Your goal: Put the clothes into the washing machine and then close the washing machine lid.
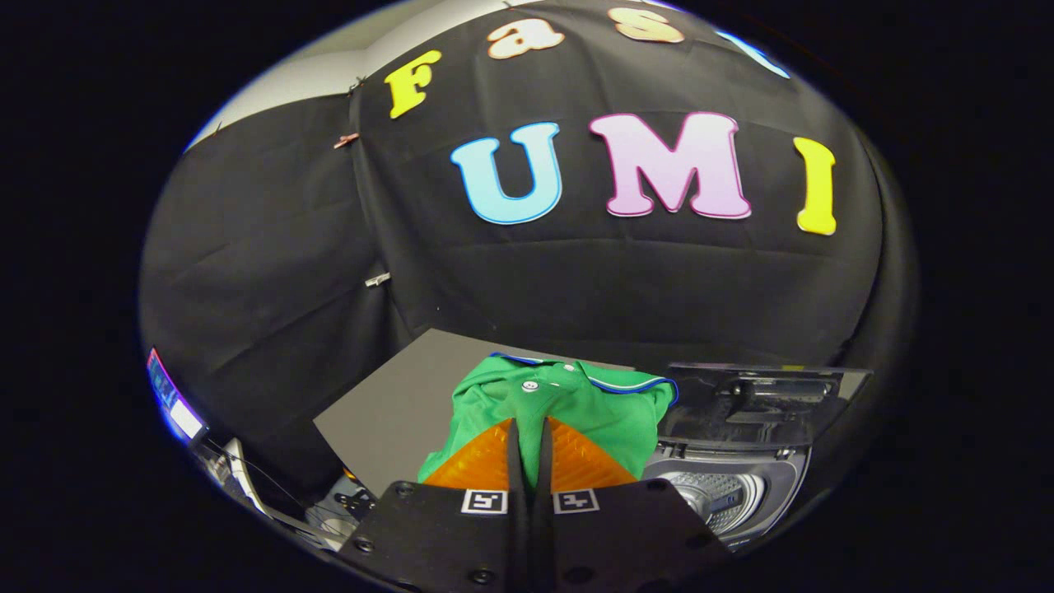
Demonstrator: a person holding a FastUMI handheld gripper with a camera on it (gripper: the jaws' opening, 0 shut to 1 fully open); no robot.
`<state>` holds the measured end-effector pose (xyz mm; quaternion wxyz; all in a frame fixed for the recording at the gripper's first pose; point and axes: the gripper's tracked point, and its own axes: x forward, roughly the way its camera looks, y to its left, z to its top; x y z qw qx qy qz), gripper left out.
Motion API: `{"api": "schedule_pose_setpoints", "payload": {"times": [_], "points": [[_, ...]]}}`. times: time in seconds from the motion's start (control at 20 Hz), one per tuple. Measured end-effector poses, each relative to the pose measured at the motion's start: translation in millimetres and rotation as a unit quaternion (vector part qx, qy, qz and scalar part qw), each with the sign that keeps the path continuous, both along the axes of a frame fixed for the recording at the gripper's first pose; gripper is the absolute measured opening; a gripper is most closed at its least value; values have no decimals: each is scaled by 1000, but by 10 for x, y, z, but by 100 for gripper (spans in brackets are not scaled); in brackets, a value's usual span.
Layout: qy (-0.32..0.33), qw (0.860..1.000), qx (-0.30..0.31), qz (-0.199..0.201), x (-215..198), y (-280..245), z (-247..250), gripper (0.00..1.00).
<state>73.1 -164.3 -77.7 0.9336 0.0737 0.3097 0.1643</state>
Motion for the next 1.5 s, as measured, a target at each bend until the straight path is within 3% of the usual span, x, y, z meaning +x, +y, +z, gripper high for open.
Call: {"api": "schedule_pose_setpoints", "payload": {"times": [0.3, 0.75, 1.05, 1.5], "points": [[23, 999, 10, -46, 114, -1087, -57, 6], [40, 998, -6, -55, 333, -2243, -510, 6], [85, 995, -28, -39, 244, -2537, -1304, 6], [156, 984, -39, -73, -33, -2741, -2429, 6]]}}
